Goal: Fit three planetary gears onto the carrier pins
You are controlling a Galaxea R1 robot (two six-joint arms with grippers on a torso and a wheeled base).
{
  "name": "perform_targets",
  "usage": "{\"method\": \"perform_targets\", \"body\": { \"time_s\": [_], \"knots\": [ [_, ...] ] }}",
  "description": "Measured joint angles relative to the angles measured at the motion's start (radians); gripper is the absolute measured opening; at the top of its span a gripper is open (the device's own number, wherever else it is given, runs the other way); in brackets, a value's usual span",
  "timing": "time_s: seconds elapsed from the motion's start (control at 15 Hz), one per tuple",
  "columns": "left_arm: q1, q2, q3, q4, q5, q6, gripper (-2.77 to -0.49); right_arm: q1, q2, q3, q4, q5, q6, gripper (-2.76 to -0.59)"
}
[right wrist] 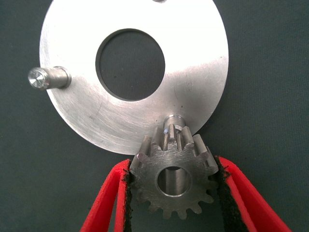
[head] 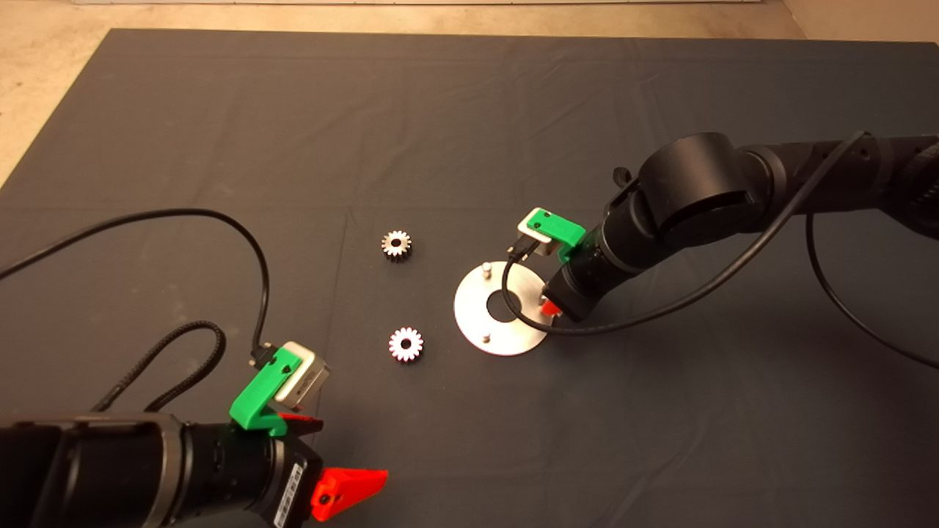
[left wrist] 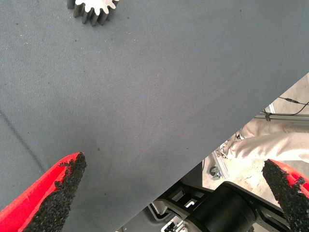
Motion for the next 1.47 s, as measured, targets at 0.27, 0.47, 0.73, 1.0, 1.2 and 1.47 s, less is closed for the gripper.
{"method": "perform_targets", "body": {
  "time_s": [0.27, 0.47, 0.73, 1.0, 1.2, 1.47],
  "knots": [
    [0.0, 0.0, 0.0, 0.0, 0.0, -0.003, -0.62, -0.016, 0.0, -0.012, 0.0, 0.001, -0.01, -2.41],
    [0.0, 0.0, 0.0, 0.0, 0.0, -0.003, -0.62, -0.015, 0.002, -0.019, 0.0, 0.003, -0.01, -2.41],
    [0.0, 0.0, 0.0, 0.0, 0.0, -0.003, -0.62, -0.015, 0.012, -0.029, 0.0, 0.014, -0.01, -2.41],
    [-0.009, -0.001, 0.0, 0.0, 0.0, -0.004, -0.62, -0.014, 0.019, -0.044, 0.0, 0.037, -0.01, -2.41],
    [-0.016, -0.001, 0.0, 0.0, 0.0, -0.004, -0.62, -0.014, 0.019, -0.044, 0.0, 0.039, -0.013, -2.41],
    [-0.016, -0.001, 0.0, 0.0, 0.0, -0.004, -0.62, -0.014, 0.019, -0.045, 0.0, 0.039, -0.014, -2.41]
  ]
}}
